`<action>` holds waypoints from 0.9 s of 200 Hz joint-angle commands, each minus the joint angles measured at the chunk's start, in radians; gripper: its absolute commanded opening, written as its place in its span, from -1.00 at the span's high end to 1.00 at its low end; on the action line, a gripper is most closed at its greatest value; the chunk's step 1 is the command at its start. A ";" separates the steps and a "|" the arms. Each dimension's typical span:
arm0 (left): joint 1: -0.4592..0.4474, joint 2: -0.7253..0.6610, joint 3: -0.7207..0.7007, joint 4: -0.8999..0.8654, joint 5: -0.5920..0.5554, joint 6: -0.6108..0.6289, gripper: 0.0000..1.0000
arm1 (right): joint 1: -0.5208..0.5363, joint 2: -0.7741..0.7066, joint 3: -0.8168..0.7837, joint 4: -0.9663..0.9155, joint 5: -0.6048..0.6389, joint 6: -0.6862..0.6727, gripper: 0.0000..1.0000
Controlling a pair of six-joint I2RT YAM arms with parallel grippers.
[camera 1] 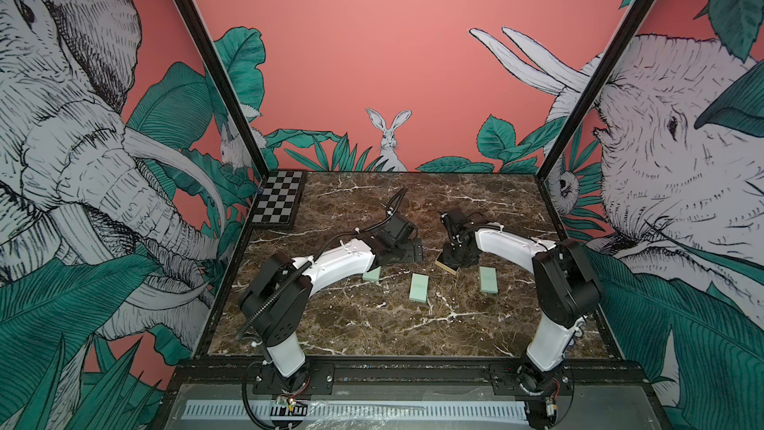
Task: Take the rings out of the lift-off lid box
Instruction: Take out the ring from the jewelry box.
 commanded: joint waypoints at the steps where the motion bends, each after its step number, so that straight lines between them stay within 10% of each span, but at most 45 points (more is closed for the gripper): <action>1: -0.003 -0.020 -0.002 -0.021 -0.022 -0.003 -0.93 | 0.004 0.014 0.016 -0.034 0.033 0.004 0.59; 180: -0.018 -0.055 -0.080 0.020 -0.031 -0.127 -0.91 | 0.003 -0.050 -0.016 0.124 -0.155 -0.106 0.85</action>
